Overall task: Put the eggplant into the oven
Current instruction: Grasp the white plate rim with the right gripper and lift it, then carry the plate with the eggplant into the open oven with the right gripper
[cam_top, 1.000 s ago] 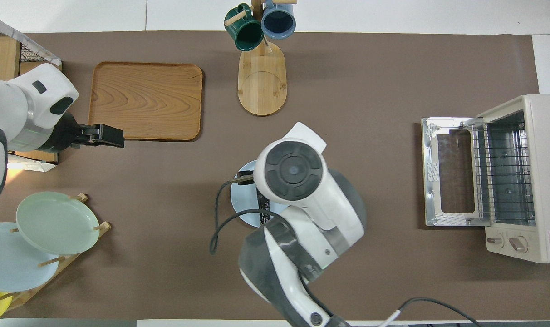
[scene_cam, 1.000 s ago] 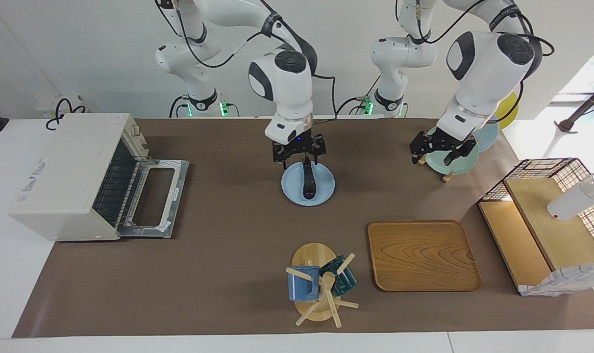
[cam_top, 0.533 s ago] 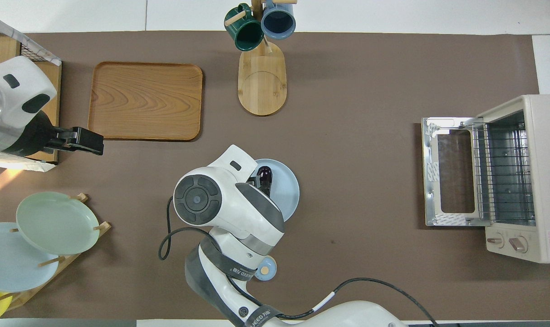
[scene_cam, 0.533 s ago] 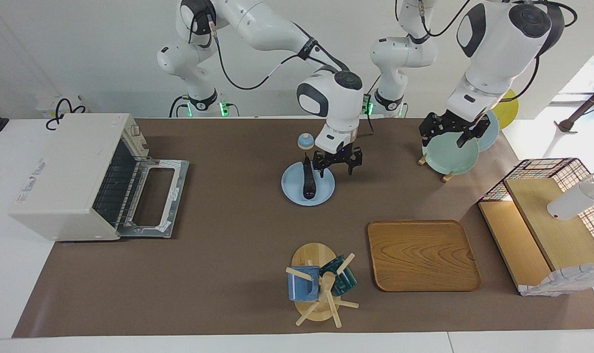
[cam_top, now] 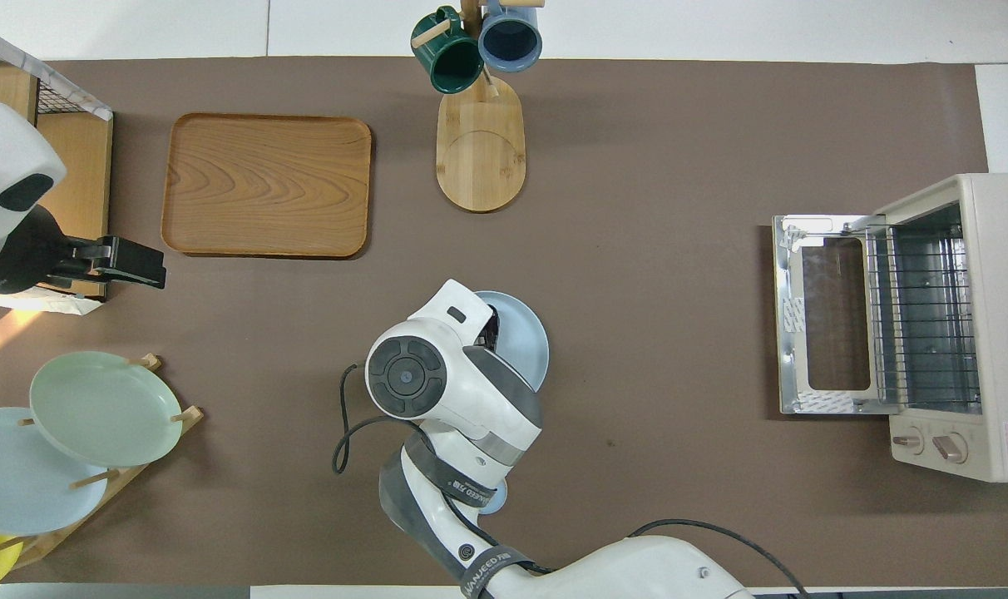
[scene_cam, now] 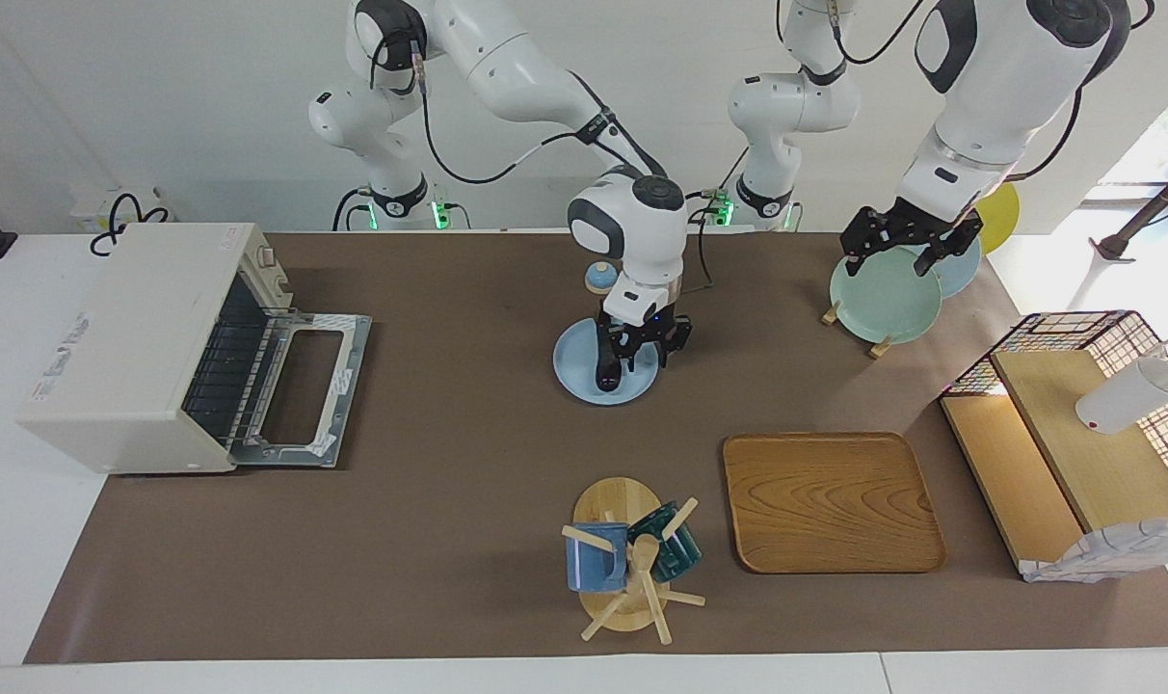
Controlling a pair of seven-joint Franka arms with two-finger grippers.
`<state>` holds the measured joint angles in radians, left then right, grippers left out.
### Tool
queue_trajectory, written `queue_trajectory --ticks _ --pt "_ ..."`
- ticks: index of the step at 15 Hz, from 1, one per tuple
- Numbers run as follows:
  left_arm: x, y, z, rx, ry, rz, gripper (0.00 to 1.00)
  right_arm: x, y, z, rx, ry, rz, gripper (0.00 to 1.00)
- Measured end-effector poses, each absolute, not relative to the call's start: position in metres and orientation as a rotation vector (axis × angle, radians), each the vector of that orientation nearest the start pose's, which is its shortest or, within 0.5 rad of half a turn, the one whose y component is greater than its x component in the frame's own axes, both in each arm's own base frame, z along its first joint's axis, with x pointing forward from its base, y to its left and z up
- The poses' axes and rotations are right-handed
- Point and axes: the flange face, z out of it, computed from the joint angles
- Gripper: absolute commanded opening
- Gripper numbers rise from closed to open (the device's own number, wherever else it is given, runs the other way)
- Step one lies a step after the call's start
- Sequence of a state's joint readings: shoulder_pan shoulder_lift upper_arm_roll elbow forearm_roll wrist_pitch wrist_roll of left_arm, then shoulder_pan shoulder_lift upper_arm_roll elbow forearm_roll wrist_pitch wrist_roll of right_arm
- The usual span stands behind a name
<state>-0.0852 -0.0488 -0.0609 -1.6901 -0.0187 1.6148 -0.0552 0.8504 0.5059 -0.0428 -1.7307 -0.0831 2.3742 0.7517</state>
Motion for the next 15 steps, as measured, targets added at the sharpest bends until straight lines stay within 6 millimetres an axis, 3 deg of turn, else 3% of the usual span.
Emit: queue_trajectory --ticks 1,4,5,7,13,15 --pt "0.536 -0.082 0.597 -3.151 0.143 0.041 1.00 0.464 0.496 0.302 -3.087 -0.196 -0.239 0.52" --pt "0.539 -0.086 0.588 -3.151 0.152 0.049 1.00 0.458 0.500 0.300 -3.088 -0.213 -0.233 0.20" --pt "0.539 -0.086 0.586 -3.150 0.153 0.053 1.00 0.458 0.500 0.300 -3.089 -0.213 -0.232 0.17" --pt "0.539 -0.086 0.584 -3.150 0.153 0.057 1.00 0.458 0.500 0.300 -3.089 -0.213 -0.232 0.00" --pt "0.539 -0.086 0.581 -3.149 0.153 0.067 1.00 0.460 0.499 0.313 -3.116 -0.246 -0.216 0.00" --pt "0.539 -0.086 0.580 -3.149 0.154 0.069 1.00 0.471 0.497 0.340 -3.195 -0.327 -0.192 0.00"
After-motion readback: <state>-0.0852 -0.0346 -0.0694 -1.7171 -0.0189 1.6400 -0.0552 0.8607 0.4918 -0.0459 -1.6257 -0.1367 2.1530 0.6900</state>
